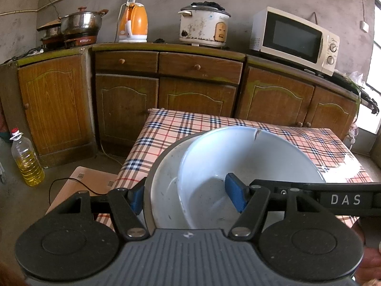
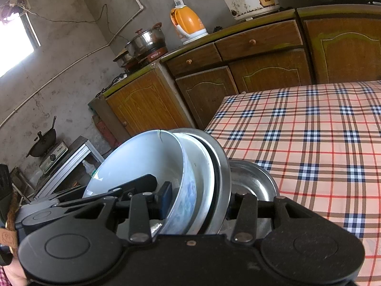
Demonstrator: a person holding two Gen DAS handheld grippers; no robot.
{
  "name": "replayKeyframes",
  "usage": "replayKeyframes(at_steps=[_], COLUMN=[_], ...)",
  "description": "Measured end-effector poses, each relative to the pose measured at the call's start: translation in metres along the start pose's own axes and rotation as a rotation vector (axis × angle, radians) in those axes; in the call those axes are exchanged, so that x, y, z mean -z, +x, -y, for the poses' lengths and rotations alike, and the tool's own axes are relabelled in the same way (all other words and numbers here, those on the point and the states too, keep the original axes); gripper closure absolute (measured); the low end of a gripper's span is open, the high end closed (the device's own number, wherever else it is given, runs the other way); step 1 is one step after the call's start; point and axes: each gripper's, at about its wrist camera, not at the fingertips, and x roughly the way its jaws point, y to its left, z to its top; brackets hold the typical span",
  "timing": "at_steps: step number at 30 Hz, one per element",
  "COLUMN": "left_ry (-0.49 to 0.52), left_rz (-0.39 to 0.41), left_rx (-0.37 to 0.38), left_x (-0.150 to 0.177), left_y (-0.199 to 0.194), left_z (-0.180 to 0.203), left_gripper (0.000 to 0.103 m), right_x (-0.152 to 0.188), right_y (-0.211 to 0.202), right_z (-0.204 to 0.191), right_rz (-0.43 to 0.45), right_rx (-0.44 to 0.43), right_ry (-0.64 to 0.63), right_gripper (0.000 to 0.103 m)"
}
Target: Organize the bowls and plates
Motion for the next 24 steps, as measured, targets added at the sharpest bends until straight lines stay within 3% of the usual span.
replayKeyframes(at_steps=[24], left_ry=[-0.003], left_rz=[-0.005], left_rx=[-0.001], left_x=[-0.008], left_y=[0.015], left_z=[-0.012], left_gripper=[0.034], right_x=[-0.006], right_y=[0.013], right_z=[-0.005], right_rz=[-0.007], right_rx=[0.003], right_ry=[-0.001], right_gripper=[0.051])
